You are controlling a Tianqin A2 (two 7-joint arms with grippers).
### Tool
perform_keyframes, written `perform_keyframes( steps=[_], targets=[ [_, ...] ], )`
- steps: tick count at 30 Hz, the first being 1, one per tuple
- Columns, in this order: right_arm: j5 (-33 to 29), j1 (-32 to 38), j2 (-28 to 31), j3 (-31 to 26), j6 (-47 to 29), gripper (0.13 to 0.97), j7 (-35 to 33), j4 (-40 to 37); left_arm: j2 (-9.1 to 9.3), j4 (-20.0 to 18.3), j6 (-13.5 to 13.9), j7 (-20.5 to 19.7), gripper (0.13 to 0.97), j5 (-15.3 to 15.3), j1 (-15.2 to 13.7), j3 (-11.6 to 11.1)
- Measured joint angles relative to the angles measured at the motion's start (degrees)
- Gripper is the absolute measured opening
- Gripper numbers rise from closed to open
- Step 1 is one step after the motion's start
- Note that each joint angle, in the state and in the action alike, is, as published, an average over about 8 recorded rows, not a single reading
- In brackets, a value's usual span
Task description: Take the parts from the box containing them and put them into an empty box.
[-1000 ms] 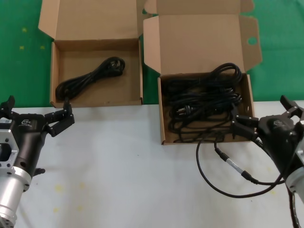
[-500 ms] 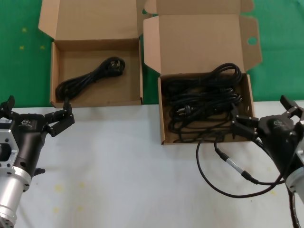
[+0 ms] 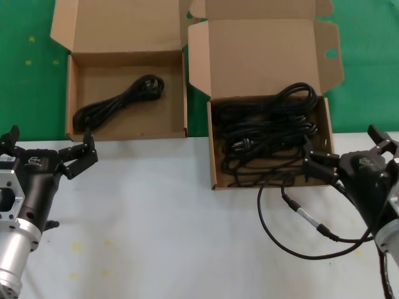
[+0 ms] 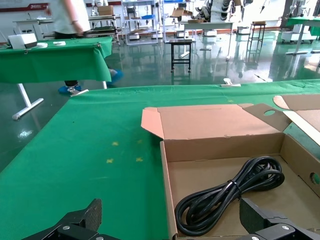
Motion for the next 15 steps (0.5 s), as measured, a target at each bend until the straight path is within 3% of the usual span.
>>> perform_keyframes(
  steps=[15],
  targets=[
    [0.0, 0.0, 0.0, 0.0, 0.0, 0.966, 0.0, 0.0, 0.00, 0.0, 0.0, 0.0, 0.966, 0.0, 0.0, 0.0]
  ],
)
